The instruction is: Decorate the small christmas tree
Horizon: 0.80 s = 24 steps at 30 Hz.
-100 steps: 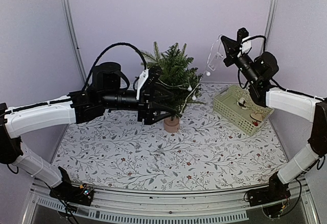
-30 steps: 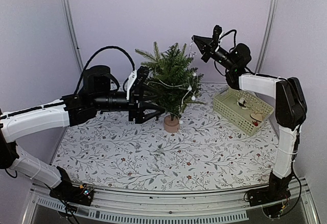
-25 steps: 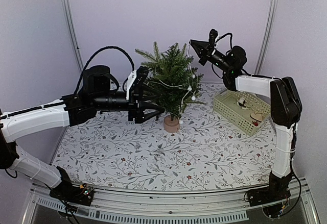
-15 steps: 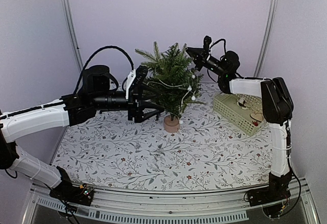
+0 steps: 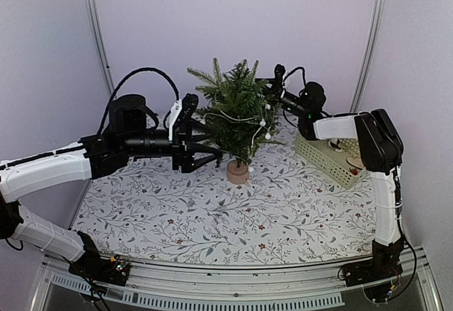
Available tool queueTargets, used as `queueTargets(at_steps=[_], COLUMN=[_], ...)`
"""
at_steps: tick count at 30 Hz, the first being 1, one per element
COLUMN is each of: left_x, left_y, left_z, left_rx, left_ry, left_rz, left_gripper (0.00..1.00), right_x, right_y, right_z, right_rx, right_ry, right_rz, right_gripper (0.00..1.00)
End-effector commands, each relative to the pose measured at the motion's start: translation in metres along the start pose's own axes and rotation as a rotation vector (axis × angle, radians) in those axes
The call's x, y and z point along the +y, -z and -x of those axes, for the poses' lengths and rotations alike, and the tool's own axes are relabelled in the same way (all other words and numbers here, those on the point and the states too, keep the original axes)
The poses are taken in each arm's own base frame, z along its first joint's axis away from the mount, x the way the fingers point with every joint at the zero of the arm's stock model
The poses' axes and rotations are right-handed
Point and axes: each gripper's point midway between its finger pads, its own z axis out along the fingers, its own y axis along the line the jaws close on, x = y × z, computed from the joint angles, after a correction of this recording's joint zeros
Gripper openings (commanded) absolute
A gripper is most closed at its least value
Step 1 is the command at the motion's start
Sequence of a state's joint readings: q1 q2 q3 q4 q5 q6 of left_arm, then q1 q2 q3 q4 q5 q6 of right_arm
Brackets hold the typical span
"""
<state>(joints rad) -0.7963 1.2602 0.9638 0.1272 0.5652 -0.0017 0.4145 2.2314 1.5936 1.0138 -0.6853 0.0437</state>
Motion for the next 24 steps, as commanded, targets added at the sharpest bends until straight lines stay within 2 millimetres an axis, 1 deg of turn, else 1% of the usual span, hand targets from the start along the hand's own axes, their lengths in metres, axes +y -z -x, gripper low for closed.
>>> queueTargets(at_steps=[1, 2, 5, 7, 13, 18, 24], left_x=[0.004, 0.005, 0.004, 0.004, 0.003, 0.003, 0.003], left_y=[0.012, 0.013, 0.017, 0.019, 0.021, 0.023, 0.023], left_z=[0.008, 0.009, 0.010, 0.010, 0.010, 0.009, 0.006], left_rx=[-0.046, -0.049, -0.057, -0.059, -0.064, -0.070, -0.073], left_ry=[0.002, 0.000, -0.001, -0.002, -0.005, -0.006, -0.002], left_rz=[0.037, 0.044, 0.054, 0.058, 0.059, 0.063, 0.066], left_gripper=[0.75, 0.75, 0.75, 0.75, 0.75, 0.75, 0.75], right_x=[0.004, 0.006, 0.014, 0.019, 0.034, 0.038, 0.044], right_y=[0.006, 0.008, 0.016, 0.022, 0.030, 0.034, 0.046], right_z=[0.036, 0.036, 0.026, 0.020, 0.020, 0.009, 0.000], right_rx=[-0.036, -0.030, -0.002, 0.010, 0.001, 0.020, 0.043], right_ry=[0.058, 0.055, 0.033, 0.023, 0.013, -0.020, -0.028], right_rz=[-0.022, -0.019, -0.010, -0.004, 0.033, 0.039, 0.024], right_gripper=[0.56, 0.57, 0.58, 0.60, 0.67, 0.71, 0.75])
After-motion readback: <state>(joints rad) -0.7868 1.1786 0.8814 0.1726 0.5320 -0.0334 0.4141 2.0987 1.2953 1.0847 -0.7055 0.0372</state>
